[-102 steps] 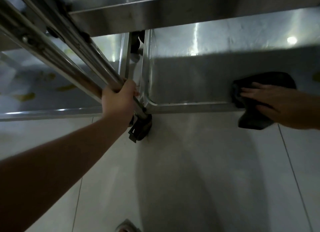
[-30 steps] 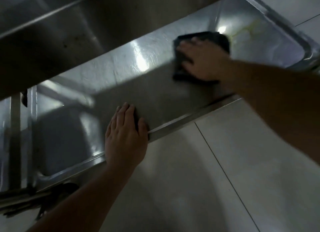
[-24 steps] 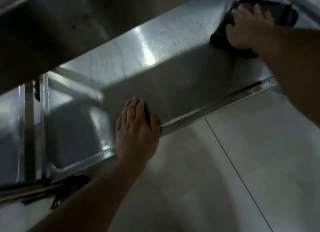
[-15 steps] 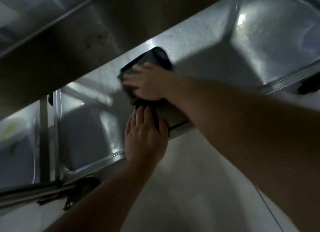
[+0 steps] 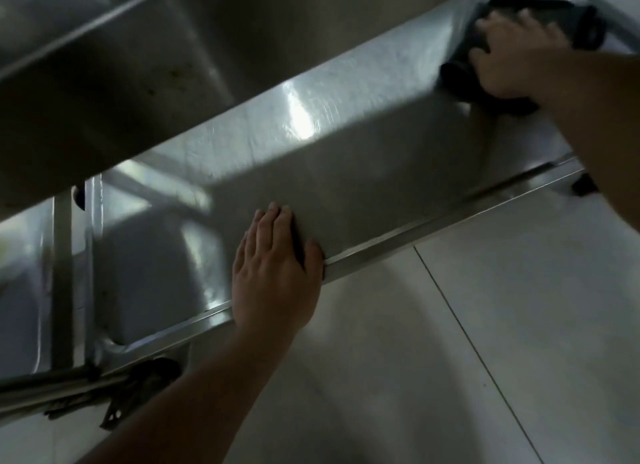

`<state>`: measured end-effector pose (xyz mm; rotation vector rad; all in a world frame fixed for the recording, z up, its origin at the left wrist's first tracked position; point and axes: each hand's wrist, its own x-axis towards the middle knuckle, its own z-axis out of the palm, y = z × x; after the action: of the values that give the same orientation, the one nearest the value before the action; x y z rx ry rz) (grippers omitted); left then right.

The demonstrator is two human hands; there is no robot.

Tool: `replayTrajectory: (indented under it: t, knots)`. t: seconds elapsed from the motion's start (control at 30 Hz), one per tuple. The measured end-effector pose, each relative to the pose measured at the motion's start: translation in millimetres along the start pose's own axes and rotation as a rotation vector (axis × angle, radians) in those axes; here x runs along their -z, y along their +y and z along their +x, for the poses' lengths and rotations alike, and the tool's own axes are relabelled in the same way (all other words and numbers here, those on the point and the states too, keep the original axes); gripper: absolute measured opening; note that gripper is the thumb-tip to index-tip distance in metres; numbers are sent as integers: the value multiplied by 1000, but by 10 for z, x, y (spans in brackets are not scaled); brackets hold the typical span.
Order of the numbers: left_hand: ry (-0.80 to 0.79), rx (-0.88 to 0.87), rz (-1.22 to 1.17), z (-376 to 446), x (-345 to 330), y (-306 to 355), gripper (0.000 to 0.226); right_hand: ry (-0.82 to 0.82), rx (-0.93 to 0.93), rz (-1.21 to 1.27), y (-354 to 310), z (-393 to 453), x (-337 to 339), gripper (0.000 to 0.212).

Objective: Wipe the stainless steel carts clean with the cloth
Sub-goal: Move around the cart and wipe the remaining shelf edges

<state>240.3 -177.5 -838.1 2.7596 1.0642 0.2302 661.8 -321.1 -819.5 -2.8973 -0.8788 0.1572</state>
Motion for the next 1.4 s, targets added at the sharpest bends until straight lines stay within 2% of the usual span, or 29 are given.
replayTrajectory:
  t: [0.1,0.2,0.3,0.4,0.47,0.53,0.6,0.77,0.87,1.0,1.13,1.27,1.4]
  knots:
    - [-3,-7,9,-18,-24,-14,67,-27,-53,-20,209,-119,30,66]
    - [4,-26,28,-35,-49,-20,67,-66,10,-8,73,-377,50,64]
    - [-7,-13,15,-17,-51,2,67,-51,211,-15,-259,-893,-16,66]
    - [-1,-19,19,-16,-27,12,68,-81,532,-47,-772,-1408,-197,69]
    - [2,-20,7,-26,-11,10,68,-133,719,-51,-1019,-1491,-272,67]
    - [-3,-17,-1,-32,13,11,68,-154,786,-68,-1074,-1298,-239,65]
    - [1,-20,4,-33,22,14,66,-144,727,-87,-1021,-961,-188,64]
    - [28,-35,16,-43,13,1,65,-140,409,-53,-746,-147,16,62]
    - [28,3,-8,-16,22,20,63,-119,177,-22,-362,160,121,68]
    - [15,38,-39,-16,42,42,57,-94,-53,30,441,63,175,75]
    - [-5,87,-61,-14,62,84,53,-23,-97,8,949,-392,196,79]
    - [-16,87,-74,-12,101,147,53,-2,-166,44,788,-918,112,76]
    - [-7,79,-67,-21,115,157,53,-4,-146,74,29,-1464,29,68]
